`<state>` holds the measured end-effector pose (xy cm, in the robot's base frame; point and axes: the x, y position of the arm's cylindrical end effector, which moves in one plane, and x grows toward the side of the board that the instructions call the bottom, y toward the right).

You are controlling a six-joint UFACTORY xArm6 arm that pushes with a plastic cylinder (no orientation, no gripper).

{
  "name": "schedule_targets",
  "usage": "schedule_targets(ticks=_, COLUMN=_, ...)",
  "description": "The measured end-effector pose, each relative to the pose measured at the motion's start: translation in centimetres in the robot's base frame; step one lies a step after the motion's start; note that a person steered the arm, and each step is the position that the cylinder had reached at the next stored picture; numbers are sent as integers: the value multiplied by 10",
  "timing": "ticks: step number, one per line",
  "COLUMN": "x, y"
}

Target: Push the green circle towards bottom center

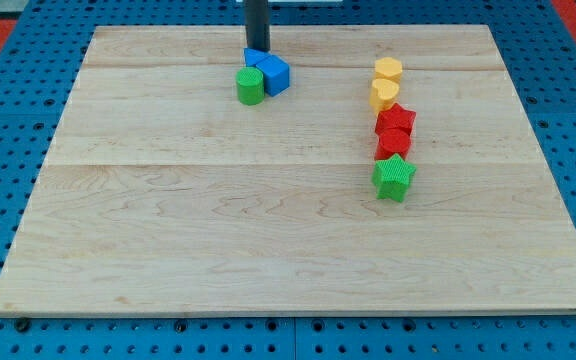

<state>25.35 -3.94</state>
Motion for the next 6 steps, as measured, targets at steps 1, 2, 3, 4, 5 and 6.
schedule_targets(ticks=1, x=61, y=-1)
schedule_targets(ticks=2, x=131, y=-1)
schedule_targets(ticks=3, x=147, y=-15)
schedule_targets(ticks=4, x=175, y=-29)
schedule_targets(ticks=5, x=183, y=-50)
schedule_targets(ticks=6, x=198, y=-65)
